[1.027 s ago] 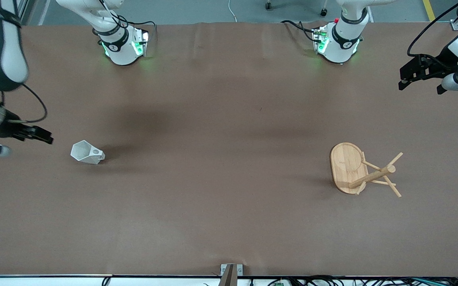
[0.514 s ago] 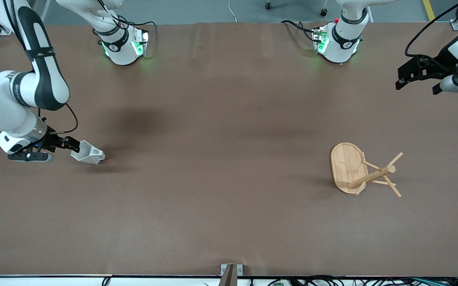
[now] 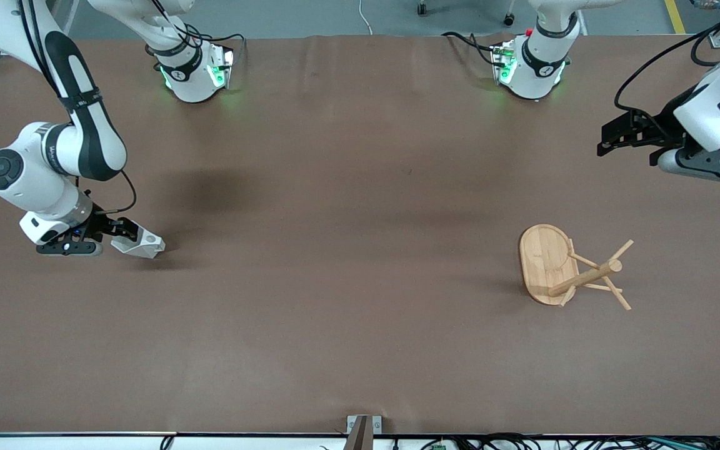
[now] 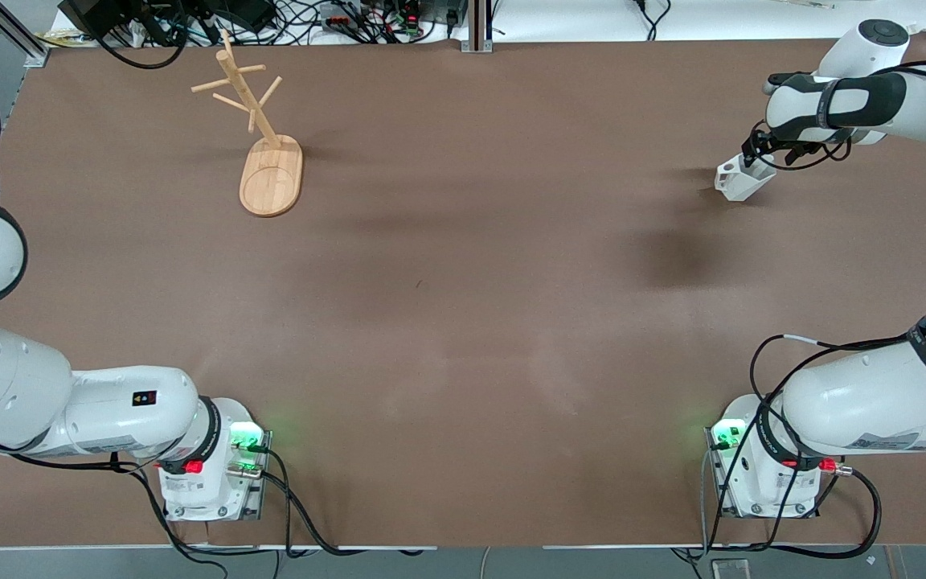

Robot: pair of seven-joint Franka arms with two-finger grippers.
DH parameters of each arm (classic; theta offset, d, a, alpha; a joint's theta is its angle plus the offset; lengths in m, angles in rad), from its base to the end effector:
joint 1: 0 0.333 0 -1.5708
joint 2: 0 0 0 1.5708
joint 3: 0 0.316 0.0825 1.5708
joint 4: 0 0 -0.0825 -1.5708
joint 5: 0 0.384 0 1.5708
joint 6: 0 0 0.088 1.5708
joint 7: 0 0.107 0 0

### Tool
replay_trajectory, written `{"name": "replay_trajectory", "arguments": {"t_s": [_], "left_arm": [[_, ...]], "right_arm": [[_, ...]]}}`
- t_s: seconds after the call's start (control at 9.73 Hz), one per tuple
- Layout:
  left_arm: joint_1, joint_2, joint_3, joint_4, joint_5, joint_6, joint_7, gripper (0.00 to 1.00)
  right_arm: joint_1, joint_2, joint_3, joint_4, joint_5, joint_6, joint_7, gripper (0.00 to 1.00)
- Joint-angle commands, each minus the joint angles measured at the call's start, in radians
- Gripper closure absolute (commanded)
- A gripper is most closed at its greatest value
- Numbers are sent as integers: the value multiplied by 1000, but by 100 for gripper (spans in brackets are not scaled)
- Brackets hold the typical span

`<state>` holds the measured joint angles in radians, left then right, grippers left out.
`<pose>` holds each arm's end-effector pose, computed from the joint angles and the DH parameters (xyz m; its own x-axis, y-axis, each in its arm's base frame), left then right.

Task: Hang cup on rack
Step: 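Grasp the white cup with the right gripper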

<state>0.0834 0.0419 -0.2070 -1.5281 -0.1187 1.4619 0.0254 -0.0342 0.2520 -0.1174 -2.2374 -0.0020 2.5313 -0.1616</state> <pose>0.5497 -0.0796 0.6136 0.9816 -0.1610 -0.1029 -0.1473 -0.9806 0.1296 0.5435 -0.0831 0.2611 0.9991 0.0166 0.0380 0.0152 -0.9992 0.0370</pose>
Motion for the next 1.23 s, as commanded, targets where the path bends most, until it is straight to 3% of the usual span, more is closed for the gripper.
{"name": "replay_trajectory", "arguments": {"t_s": [0.0,0.41,0.72,0.82,1.03,1.13], "left_arm": [[-13,51,-2,-7,-13,-6,-12,0],[-16,62,-2,-1,-13,0,-12,0],[-14,73,-2,-1,-3,0,7,0],[-16,73,-2,-1,-2,-2,7,0],[-19,69,-2,0,1,0,5,0],[-19,67,-3,2,-1,0,5,0]], "right_arm": [[-7,12,1,-11,-16,27,-7,24],[-33,35,2,-11,-16,47,-39,48],[-27,46,4,-10,-6,52,-36,57],[-27,47,4,-10,-3,50,-36,63],[-29,47,4,-7,-1,46,-29,89],[-30,47,4,-4,0,40,-27,96]]}}
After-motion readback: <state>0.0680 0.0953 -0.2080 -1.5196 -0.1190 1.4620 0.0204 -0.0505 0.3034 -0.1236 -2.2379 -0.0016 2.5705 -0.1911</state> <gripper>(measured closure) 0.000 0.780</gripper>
